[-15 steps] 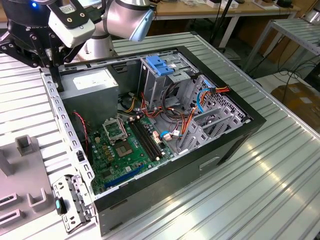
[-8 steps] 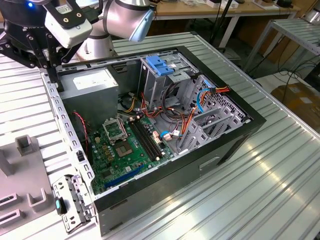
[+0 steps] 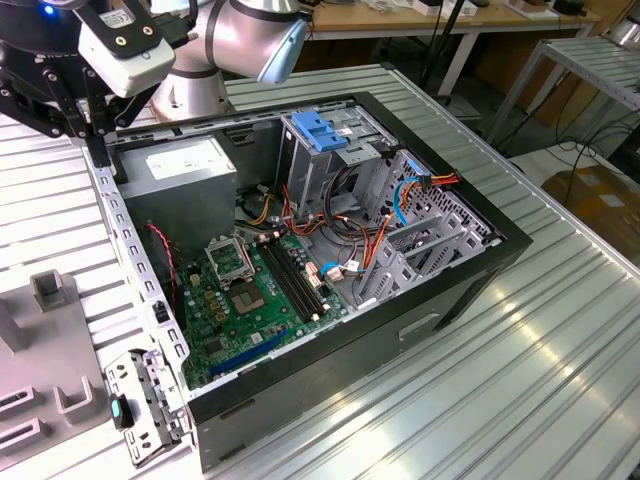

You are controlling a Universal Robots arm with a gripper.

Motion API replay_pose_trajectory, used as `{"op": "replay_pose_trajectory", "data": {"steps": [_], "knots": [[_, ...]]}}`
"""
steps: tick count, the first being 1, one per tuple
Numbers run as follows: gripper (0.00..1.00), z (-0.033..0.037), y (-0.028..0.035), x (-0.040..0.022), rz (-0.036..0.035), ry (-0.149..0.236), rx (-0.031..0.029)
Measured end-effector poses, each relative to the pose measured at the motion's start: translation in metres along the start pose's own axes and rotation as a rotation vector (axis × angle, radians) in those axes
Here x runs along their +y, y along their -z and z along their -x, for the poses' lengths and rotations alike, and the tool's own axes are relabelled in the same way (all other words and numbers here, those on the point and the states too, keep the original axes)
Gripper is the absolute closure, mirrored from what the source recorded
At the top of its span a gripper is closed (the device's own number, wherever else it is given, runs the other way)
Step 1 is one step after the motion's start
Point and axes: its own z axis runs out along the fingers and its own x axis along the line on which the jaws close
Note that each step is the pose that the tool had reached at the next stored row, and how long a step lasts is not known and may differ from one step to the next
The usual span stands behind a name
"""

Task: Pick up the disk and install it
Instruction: 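Reach for the disk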

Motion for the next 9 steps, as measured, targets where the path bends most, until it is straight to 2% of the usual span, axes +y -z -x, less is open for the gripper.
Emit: {"op": "replay_pose_trajectory", "data": {"steps": [9], "knots": [[0.89, -0.0062, 0.0002, -0.0005, 0.0000, 0.000, 0.0000]]}}
